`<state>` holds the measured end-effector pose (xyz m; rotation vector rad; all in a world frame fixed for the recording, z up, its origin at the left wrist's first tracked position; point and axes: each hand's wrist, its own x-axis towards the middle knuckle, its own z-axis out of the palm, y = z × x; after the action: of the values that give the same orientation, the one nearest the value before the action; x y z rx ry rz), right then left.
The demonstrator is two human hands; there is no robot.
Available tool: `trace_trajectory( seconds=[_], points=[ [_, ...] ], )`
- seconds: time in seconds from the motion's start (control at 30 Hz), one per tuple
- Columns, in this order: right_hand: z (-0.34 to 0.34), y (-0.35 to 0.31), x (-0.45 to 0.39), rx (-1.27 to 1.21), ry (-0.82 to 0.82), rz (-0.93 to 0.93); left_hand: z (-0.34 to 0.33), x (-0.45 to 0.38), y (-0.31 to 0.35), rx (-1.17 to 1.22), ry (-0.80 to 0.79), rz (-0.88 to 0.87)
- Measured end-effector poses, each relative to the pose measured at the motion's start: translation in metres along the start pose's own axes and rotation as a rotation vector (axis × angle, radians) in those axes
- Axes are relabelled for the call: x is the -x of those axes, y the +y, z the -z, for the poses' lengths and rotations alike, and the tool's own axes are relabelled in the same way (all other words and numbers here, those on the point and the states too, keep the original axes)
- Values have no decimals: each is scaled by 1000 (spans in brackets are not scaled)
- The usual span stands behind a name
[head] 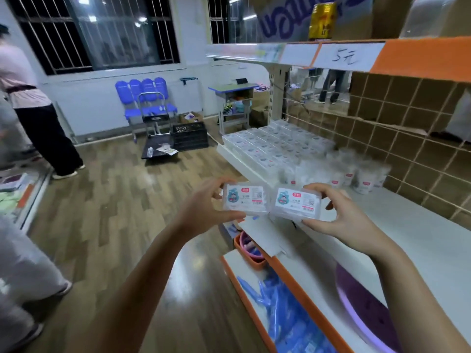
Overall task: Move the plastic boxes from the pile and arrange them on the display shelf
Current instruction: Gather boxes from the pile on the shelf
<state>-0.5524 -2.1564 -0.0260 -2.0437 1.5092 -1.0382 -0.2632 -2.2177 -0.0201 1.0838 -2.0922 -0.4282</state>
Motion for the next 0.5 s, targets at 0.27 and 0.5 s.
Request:
trace_trajectory(
  seconds=[0.27,0.5],
  points=[
    [-24,26,-152,57,-23,-55,23,-125,-105,-77,-22,-69],
    [-49,37,-254,139,-6,-127,28,-213,-190,-94,-39,-112]
  ],
)
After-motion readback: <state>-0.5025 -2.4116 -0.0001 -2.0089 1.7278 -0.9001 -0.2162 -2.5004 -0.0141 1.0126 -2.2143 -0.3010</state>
